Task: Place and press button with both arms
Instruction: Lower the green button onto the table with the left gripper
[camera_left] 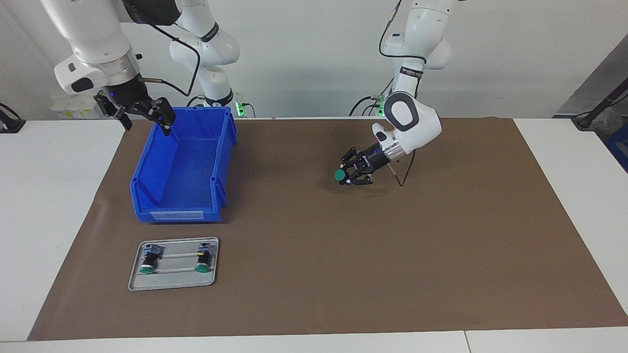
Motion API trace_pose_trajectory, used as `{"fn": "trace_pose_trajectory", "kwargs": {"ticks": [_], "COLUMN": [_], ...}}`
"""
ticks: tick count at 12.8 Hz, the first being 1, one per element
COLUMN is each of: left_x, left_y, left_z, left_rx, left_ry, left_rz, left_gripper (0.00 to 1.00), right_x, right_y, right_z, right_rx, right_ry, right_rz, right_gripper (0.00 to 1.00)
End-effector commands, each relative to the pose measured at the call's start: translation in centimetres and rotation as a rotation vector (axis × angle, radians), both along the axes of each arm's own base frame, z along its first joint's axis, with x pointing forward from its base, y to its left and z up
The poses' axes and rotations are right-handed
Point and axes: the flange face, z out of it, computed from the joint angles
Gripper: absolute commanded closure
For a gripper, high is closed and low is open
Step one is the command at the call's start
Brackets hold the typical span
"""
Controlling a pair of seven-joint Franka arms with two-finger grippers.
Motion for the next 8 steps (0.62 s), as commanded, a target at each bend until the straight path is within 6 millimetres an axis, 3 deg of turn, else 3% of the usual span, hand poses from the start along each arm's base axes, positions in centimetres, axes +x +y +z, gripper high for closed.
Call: {"fn": "trace_pose_trajectory", "kwargs": {"ticks": [1,8], "left_x": [-2.1,-3.5], "left_y": [0.9,2.4], "left_z": [-0.1,-2.2], "left_rx": [-0.065,-0.198], "left_ry": [-0.027,-0.046], "left_rz": [-0.018,-0.032], "left_gripper": [0.7,0.66], "right_x": [-0.3,-0.4], "right_y": [0.0,0.0], "right_z": [0.0,0.0], "right_rx": [0.019,0.019], "right_ry": [0.009,0.01], "right_rz": [0.008,0.008], "right_gripper": [0.0,0.0]}}
